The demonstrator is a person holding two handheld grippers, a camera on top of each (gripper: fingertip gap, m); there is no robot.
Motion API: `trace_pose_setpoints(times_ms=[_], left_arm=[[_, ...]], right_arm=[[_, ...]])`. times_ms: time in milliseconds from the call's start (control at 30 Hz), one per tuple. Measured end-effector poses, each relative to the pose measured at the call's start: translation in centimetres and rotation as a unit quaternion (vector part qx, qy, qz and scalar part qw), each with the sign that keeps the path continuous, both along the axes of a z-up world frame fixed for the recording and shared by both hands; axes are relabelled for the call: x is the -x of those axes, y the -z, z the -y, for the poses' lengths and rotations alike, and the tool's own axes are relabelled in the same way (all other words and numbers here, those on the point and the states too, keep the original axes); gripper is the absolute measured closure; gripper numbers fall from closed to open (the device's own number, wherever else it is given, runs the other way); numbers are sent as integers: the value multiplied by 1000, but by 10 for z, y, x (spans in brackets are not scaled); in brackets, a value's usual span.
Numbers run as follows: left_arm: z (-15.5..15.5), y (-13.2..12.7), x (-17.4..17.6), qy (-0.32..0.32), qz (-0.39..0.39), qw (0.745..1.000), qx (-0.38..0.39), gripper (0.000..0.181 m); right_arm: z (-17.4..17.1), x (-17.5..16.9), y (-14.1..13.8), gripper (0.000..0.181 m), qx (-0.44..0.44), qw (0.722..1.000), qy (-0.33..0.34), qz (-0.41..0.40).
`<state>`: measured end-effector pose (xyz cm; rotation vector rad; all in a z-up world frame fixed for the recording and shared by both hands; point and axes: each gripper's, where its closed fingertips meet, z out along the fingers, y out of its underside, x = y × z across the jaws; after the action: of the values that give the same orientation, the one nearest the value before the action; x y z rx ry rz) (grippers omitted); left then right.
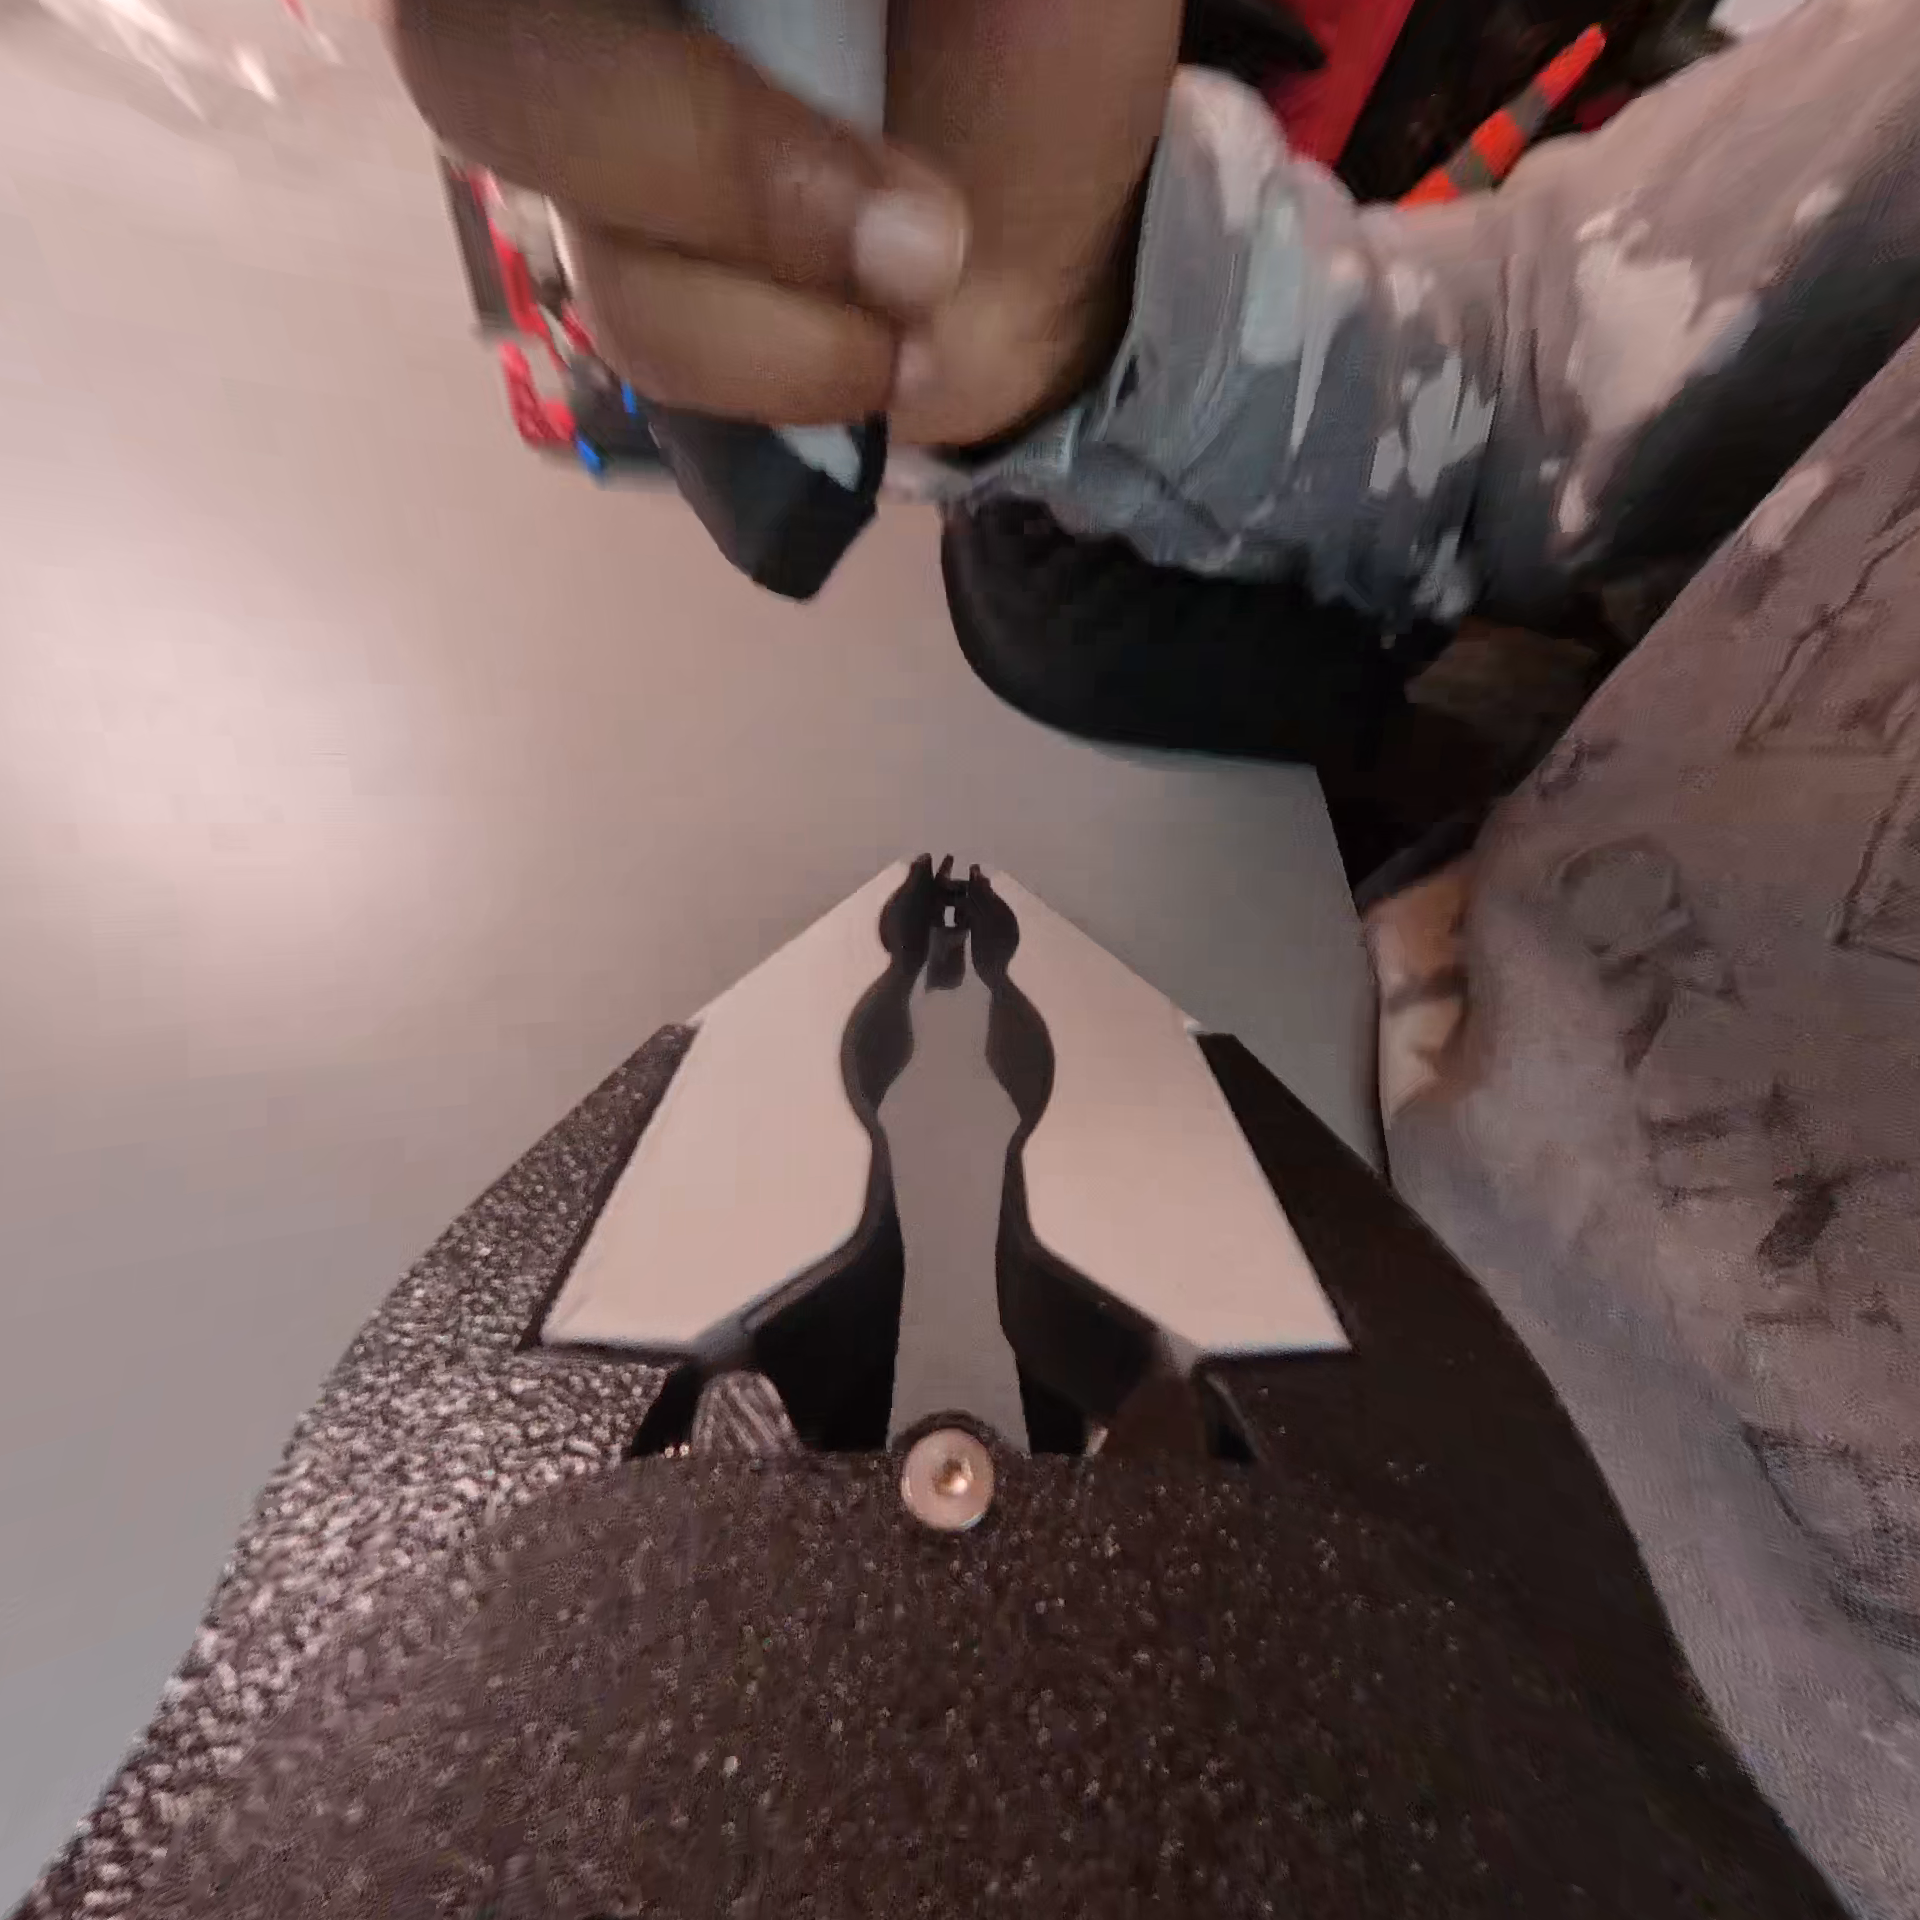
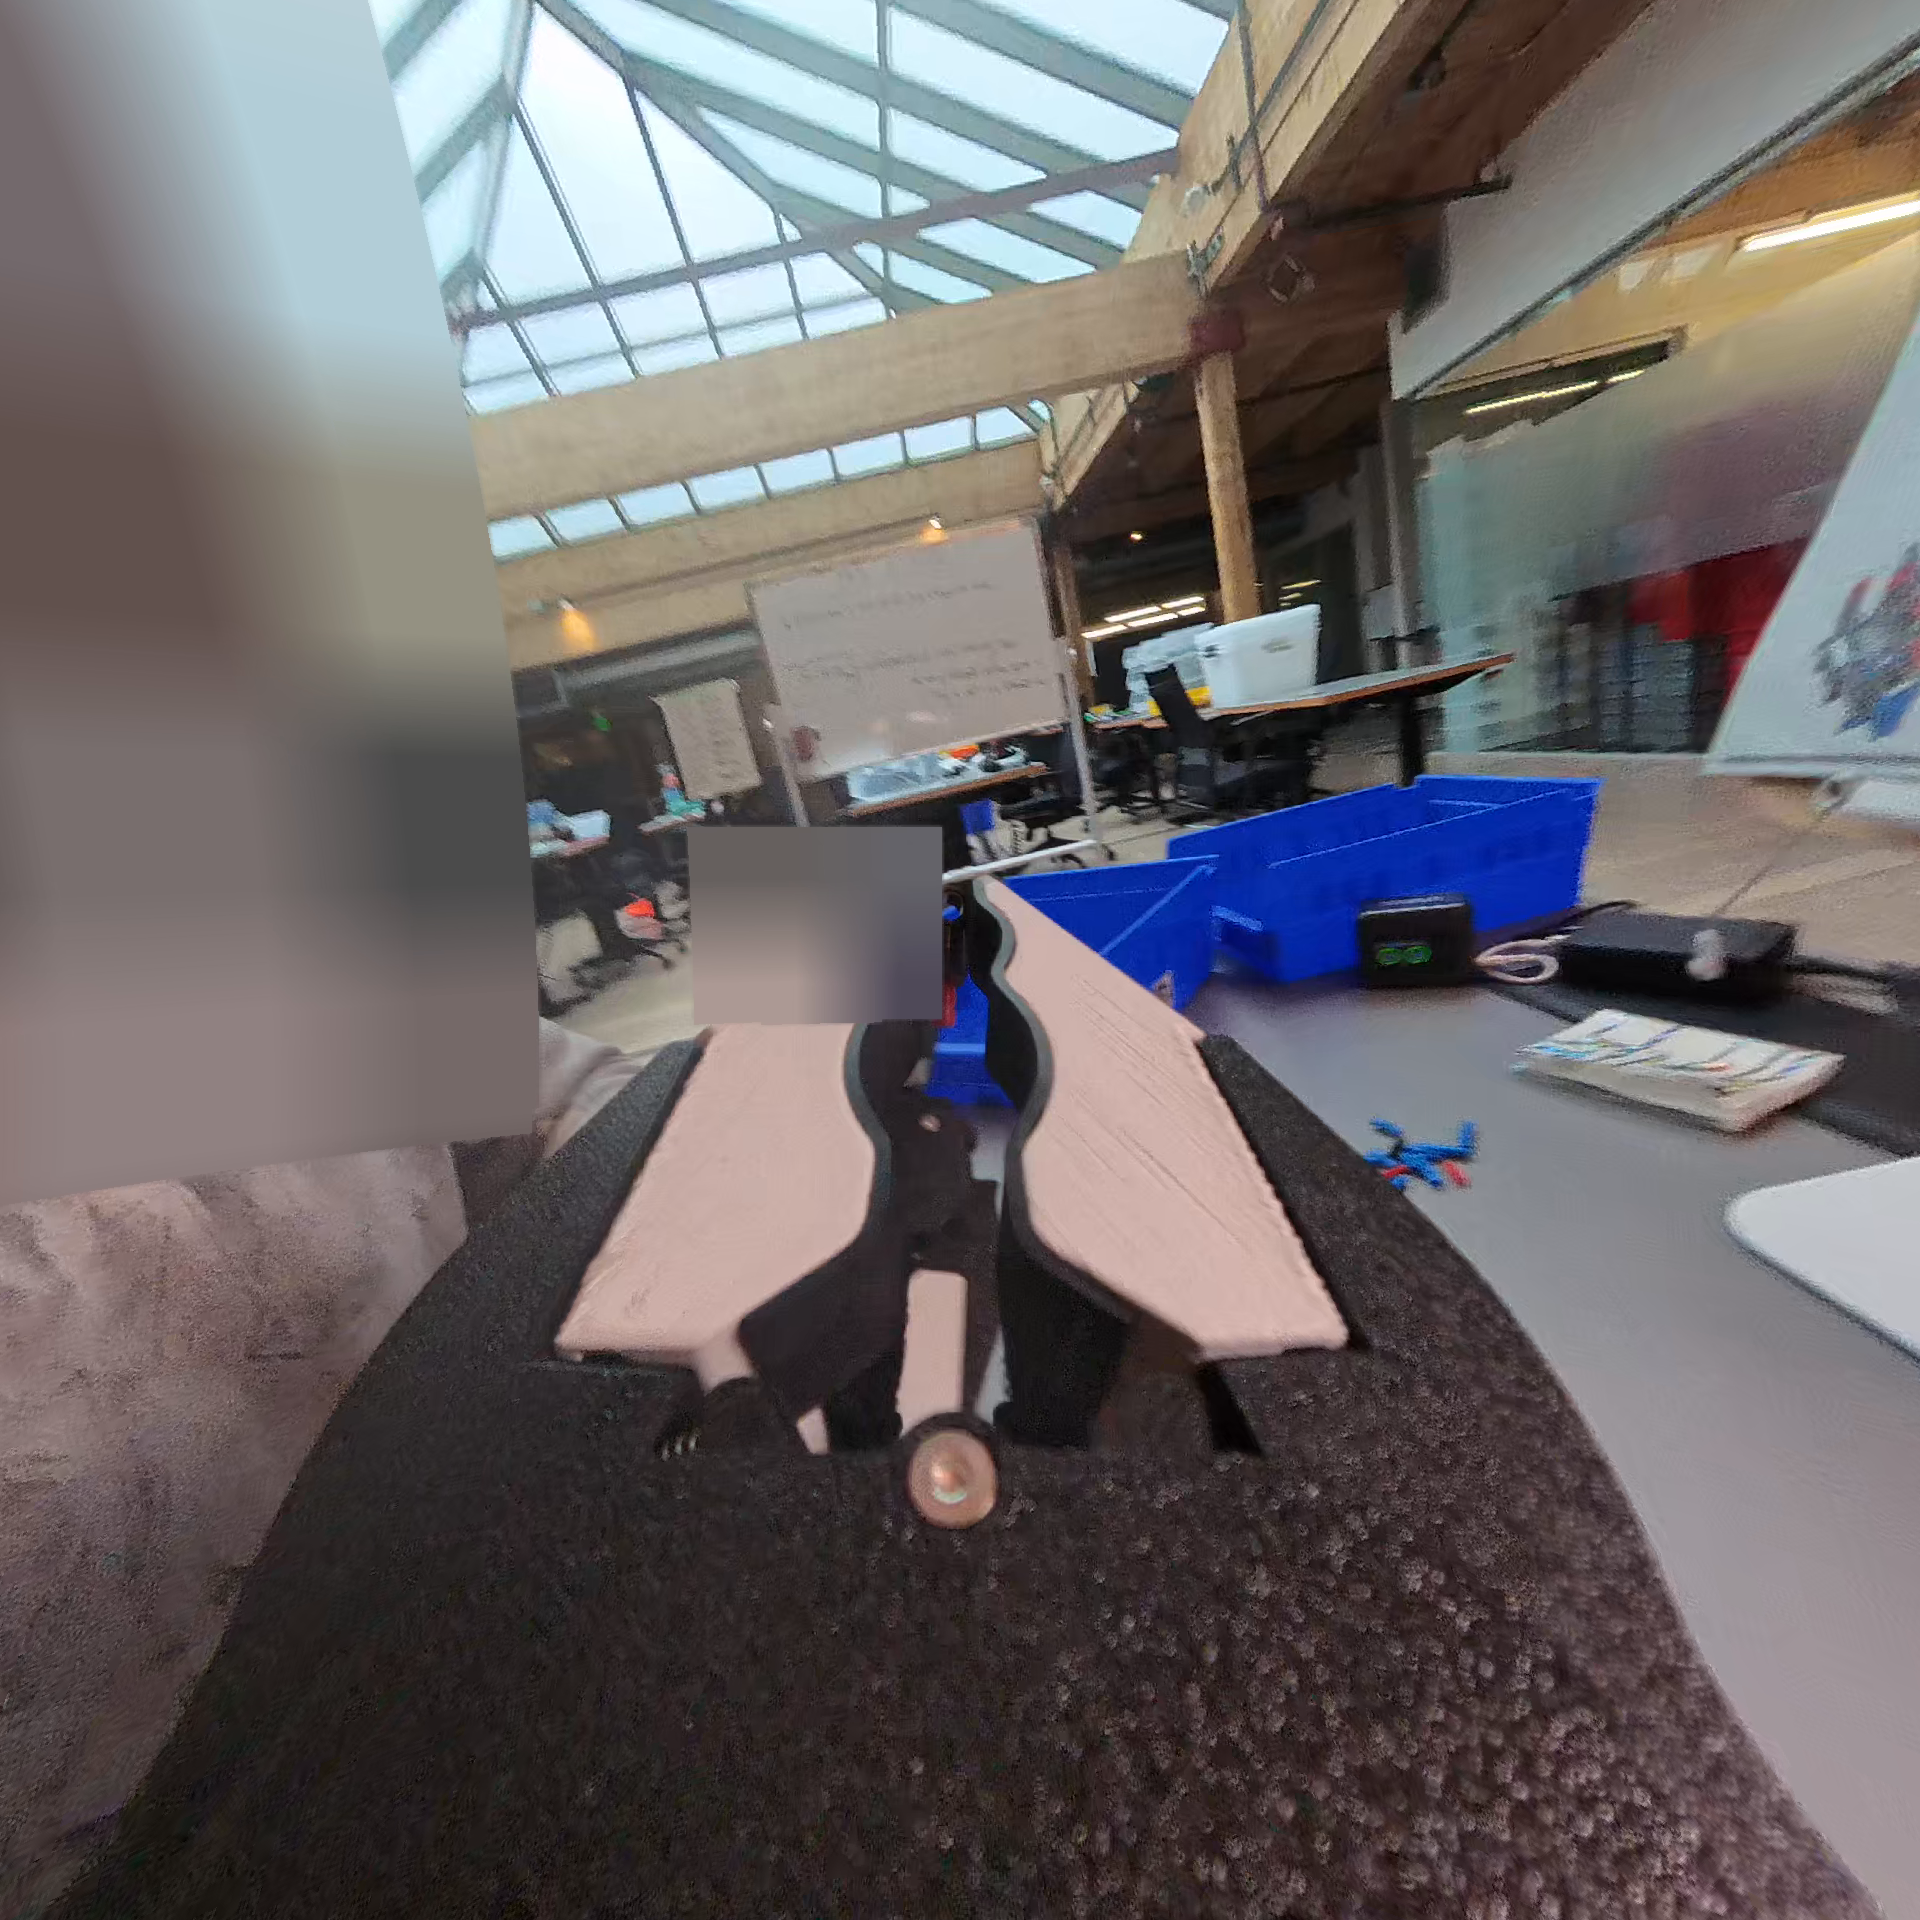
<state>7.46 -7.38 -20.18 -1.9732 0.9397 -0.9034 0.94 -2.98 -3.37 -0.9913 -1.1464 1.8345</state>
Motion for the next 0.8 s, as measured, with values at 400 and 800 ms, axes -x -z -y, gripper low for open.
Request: trace_pose_setpoints(times_ms=[400,800], left_arm=[[-40,-72,53,-85,132,987,-25,176],[-34,-46,52,-70,195,976,58,176]], right_arm=[[-37,-14,32,176,176,984,12,18],[-18,11,68,176,256,961,-44,92]])
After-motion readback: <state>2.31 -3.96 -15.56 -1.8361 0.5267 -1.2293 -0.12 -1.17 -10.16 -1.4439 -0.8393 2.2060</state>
